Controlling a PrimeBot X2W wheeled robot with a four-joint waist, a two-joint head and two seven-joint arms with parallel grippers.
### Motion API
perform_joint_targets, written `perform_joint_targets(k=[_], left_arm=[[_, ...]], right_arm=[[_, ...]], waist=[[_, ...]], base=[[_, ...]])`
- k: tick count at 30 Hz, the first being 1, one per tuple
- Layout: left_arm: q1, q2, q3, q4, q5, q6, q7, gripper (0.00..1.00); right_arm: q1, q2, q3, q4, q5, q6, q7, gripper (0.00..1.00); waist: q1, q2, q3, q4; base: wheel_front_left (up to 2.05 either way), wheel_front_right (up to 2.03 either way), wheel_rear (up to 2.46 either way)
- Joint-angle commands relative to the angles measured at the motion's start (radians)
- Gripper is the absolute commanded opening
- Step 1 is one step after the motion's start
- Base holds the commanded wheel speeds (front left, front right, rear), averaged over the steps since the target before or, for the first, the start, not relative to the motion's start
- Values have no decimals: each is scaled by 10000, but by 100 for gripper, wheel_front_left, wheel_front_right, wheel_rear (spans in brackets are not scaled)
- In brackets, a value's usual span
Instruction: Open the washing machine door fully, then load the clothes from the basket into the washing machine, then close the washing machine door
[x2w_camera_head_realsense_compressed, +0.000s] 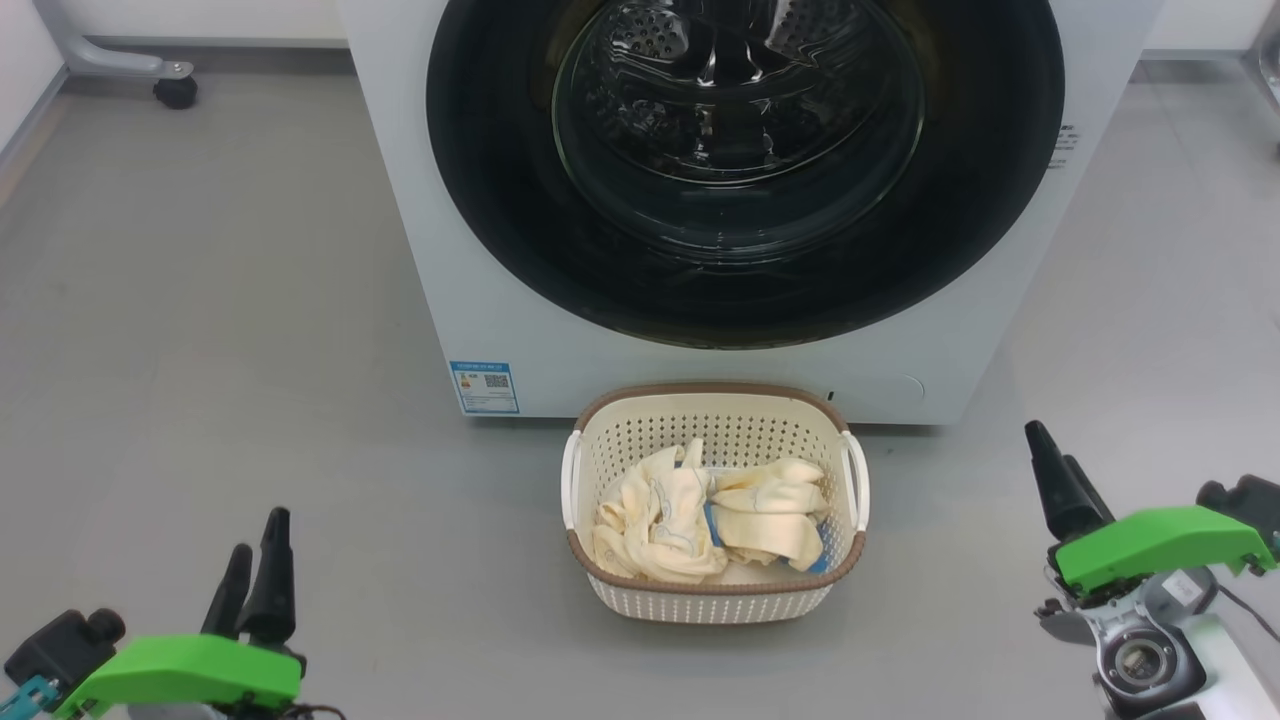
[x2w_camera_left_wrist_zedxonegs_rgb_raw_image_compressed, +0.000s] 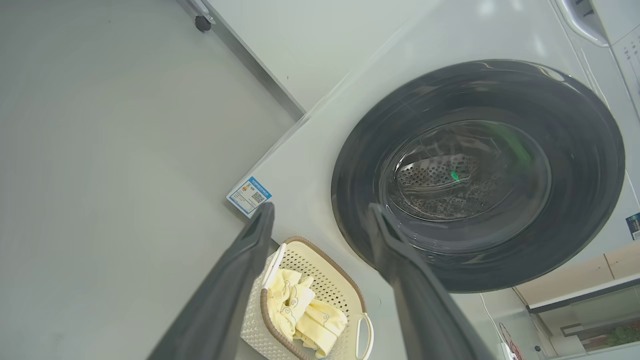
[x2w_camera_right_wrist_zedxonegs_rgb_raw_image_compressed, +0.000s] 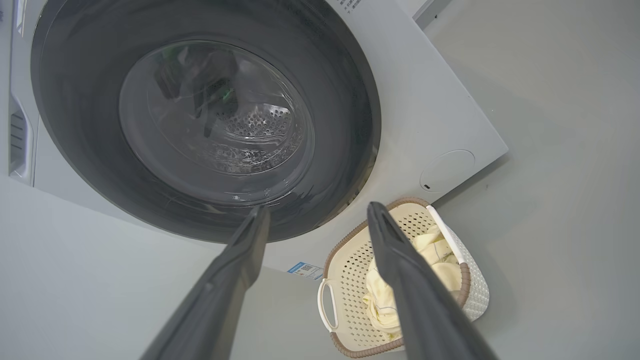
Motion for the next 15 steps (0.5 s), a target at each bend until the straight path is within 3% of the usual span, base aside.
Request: perform_joint_targets(k=[1, 15], left_arm=[[-590, 311, 176, -284, 286, -5, -136, 100], [-859, 595, 11, 11, 2238, -6, -576, 100]], right_arm=[[-692, -323, 130, -252, -278, 9, -128, 100], [-1043, -591, 377, -107, -1954, 11, -575, 100]], waist=[[0, 0, -1, 5], [0, 0, 19, 39]], base=[[0, 0, 0], [0, 0, 0]])
